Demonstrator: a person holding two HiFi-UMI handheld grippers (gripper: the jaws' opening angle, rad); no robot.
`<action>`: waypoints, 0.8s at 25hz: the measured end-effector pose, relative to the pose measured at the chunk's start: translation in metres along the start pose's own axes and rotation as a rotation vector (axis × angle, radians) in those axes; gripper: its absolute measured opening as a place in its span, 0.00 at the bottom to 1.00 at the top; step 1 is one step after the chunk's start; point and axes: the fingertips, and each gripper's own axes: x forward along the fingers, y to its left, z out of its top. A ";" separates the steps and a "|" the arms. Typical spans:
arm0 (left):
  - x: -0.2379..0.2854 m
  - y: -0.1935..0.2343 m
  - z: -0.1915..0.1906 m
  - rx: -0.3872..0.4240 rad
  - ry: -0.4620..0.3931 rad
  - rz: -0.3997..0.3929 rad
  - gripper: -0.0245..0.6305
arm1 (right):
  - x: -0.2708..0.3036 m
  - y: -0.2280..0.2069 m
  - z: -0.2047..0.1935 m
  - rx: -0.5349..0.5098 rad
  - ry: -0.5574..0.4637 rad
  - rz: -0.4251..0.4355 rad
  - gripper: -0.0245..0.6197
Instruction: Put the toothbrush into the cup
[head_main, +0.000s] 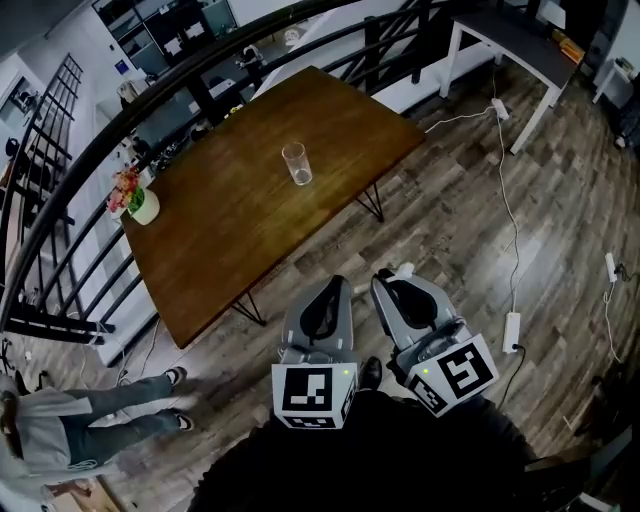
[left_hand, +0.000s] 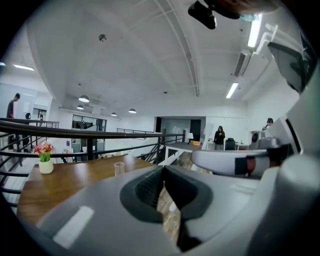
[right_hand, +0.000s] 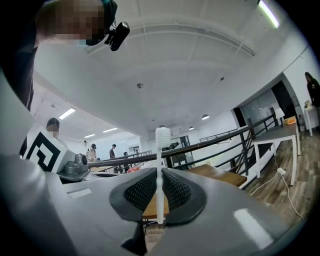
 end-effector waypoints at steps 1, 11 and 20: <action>0.008 0.008 -0.001 -0.011 0.010 0.003 0.05 | 0.010 -0.002 -0.004 0.006 0.017 0.004 0.09; 0.092 0.068 0.004 -0.057 0.060 -0.009 0.05 | 0.105 -0.041 -0.011 0.044 0.085 -0.009 0.09; 0.154 0.141 0.053 -0.057 -0.028 0.014 0.05 | 0.200 -0.063 0.027 -0.016 0.042 0.005 0.09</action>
